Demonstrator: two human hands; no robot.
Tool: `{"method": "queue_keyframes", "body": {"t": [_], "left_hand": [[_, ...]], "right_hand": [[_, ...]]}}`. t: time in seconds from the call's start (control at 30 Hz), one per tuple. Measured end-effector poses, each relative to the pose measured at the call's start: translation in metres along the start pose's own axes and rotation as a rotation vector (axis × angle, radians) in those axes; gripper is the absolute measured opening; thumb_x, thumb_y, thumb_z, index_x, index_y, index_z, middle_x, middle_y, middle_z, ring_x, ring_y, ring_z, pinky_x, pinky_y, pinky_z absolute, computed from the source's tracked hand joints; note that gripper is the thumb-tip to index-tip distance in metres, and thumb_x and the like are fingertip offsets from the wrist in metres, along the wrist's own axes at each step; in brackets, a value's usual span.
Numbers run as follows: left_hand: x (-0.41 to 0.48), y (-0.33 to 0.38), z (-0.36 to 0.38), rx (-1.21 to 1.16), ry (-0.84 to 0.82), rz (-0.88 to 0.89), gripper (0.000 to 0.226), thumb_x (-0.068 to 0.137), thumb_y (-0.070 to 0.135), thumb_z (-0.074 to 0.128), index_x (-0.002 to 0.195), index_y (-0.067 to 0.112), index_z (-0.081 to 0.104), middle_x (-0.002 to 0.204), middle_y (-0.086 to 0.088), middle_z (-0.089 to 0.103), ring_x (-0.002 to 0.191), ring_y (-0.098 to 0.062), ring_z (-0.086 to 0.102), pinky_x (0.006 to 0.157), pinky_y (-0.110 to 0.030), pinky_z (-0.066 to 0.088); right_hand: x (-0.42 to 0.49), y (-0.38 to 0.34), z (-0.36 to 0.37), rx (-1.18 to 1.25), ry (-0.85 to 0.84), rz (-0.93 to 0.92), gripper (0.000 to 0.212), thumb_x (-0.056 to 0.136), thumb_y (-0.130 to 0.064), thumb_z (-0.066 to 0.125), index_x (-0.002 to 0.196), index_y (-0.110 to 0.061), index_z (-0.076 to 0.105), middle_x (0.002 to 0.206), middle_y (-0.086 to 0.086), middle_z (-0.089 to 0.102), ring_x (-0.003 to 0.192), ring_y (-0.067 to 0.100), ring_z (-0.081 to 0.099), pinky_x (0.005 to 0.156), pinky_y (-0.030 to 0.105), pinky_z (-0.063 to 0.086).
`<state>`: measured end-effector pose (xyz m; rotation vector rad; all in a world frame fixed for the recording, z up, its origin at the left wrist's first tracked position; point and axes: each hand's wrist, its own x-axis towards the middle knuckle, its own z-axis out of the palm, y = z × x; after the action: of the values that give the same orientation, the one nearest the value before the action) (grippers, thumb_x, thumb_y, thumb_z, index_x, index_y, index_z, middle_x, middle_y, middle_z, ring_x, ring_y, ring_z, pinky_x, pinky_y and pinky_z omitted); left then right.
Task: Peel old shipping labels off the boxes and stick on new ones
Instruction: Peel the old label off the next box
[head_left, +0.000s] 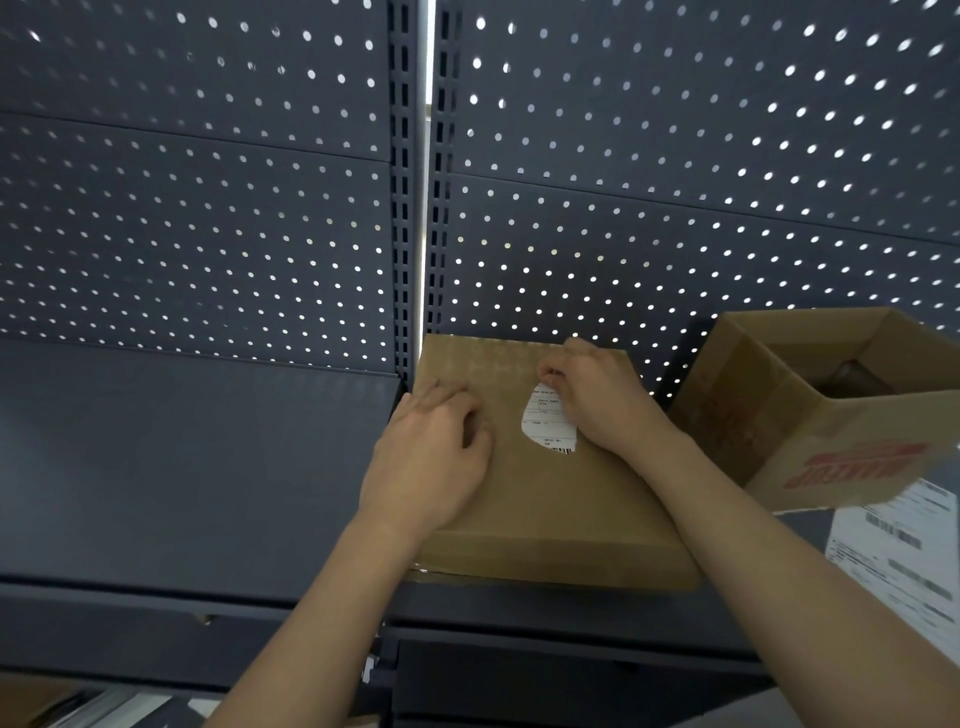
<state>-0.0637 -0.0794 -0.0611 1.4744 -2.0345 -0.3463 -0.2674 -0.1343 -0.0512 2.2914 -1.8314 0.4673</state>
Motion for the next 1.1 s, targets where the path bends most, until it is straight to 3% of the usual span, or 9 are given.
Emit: {"method": "queue_keyframes", "body": {"t": [0.3, 0.5, 0.67, 0.9, 1.0, 1.1], "left_hand": [[-0.0006, 0.0022, -0.0026, -0.004, -0.024, -0.024, 0.03, 0.098, 0.033, 0.046, 0.12, 0.021, 0.062, 0.146, 0.013, 0.045, 0.136, -0.006, 0.028, 0.112, -0.032, 0.025], [-0.0004, 0.0031, -0.0031, -0.001, -0.011, -0.015, 0.028, 0.097, 0.031, 0.047, 0.117, 0.02, 0.062, 0.139, 0.014, 0.049, 0.127, -0.003, 0.032, 0.104, -0.028, 0.029], [-0.0014, 0.0038, -0.004, 0.001, -0.023, -0.026, 0.03, 0.097, 0.031, 0.047, 0.121, 0.02, 0.062, 0.141, 0.014, 0.048, 0.129, -0.005, 0.032, 0.111, -0.032, 0.027], [-0.0013, 0.0039, -0.0038, 0.001, -0.032, -0.033, 0.03, 0.098, 0.031, 0.046, 0.121, 0.019, 0.062, 0.143, 0.013, 0.047, 0.134, -0.007, 0.031, 0.113, -0.031, 0.022], [-0.001, 0.0034, -0.0032, -0.007, -0.033, -0.033, 0.031, 0.098, 0.032, 0.046, 0.123, 0.02, 0.061, 0.146, 0.013, 0.044, 0.137, -0.005, 0.027, 0.114, -0.03, 0.02], [-0.0005, 0.0028, -0.0023, -0.009, -0.037, -0.033, 0.031, 0.098, 0.032, 0.046, 0.123, 0.02, 0.061, 0.146, 0.012, 0.044, 0.137, -0.006, 0.029, 0.115, -0.031, 0.021]], "right_hand": [[-0.0042, 0.0035, -0.0016, 0.158, 0.022, 0.06, 0.016, 0.096, -0.018, 0.055, 0.094, -0.016, 0.071, 0.09, 0.002, 0.061, 0.08, 0.024, 0.061, 0.08, 0.044, 0.049], [-0.0016, 0.0018, 0.0005, 0.061, -0.002, 0.008, 0.017, 0.097, -0.017, 0.054, 0.093, -0.018, 0.07, 0.088, 0.001, 0.059, 0.072, 0.02, 0.058, 0.073, 0.039, 0.051], [0.0, 0.0013, 0.0014, -0.026, -0.024, -0.01, 0.019, 0.098, -0.019, 0.049, 0.094, -0.017, 0.067, 0.086, -0.002, 0.053, 0.068, 0.017, 0.053, 0.069, 0.038, 0.049], [0.0015, 0.0004, 0.0002, 0.012, -0.09, 0.004, 0.021, 0.097, -0.012, 0.047, 0.081, -0.026, 0.047, 0.083, -0.007, 0.042, 0.06, 0.0, 0.034, 0.057, 0.022, 0.029], [-0.0001, 0.0028, 0.0037, 0.05, -0.025, 0.042, 0.015, 0.094, -0.012, 0.052, 0.084, -0.022, 0.057, 0.084, -0.006, 0.05, 0.066, 0.009, 0.048, 0.067, 0.027, 0.042], [-0.0027, 0.0032, 0.0005, 0.24, -0.014, 0.077, 0.011, 0.098, -0.02, 0.053, 0.102, -0.017, 0.062, 0.099, -0.002, 0.058, 0.086, 0.012, 0.053, 0.077, 0.023, 0.039]]}}
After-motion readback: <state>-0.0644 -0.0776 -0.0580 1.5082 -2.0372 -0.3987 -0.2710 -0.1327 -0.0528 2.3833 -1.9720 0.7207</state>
